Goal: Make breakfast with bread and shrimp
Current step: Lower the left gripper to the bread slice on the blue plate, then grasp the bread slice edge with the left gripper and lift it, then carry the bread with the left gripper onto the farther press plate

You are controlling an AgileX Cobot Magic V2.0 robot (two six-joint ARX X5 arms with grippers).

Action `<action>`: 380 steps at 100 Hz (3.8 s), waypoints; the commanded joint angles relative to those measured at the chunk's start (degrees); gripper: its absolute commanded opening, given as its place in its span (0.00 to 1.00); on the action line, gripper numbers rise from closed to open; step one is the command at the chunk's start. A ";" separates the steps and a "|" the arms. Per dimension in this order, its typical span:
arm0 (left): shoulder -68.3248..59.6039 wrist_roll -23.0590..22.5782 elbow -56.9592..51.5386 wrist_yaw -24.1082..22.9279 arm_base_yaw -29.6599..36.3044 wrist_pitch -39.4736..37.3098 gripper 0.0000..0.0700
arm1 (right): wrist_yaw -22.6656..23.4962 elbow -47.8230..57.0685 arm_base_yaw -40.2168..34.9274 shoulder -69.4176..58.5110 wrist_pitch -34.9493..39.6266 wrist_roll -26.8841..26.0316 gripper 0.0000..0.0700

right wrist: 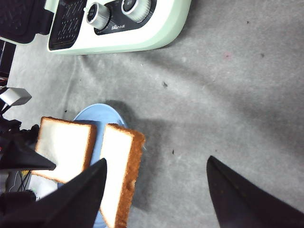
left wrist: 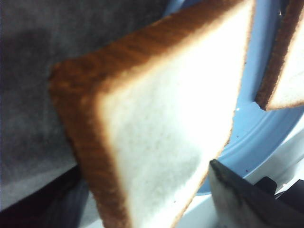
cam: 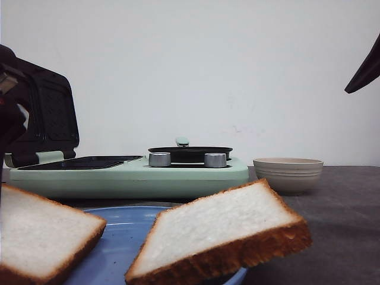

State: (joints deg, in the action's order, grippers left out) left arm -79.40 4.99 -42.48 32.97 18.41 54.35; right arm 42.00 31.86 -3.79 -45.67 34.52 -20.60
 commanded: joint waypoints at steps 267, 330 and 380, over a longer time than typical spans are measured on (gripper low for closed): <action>17.44 -9.35 -7.78 -25.49 0.35 -40.54 0.00 | -0.02 0.90 -0.15 -0.31 -0.15 0.50 0.59; -1.09 -28.94 -19.98 -32.68 0.35 -50.53 0.00 | -0.24 0.90 -0.15 -0.31 -0.15 0.94 0.59; -19.78 -45.81 -36.74 -41.18 0.35 -51.21 0.00 | -0.70 0.90 -0.15 -0.31 -0.13 2.67 0.59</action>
State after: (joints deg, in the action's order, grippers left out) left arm -97.17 -35.75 -77.08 -7.40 18.52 4.32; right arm 41.36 31.86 -3.79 -45.67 34.52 -19.20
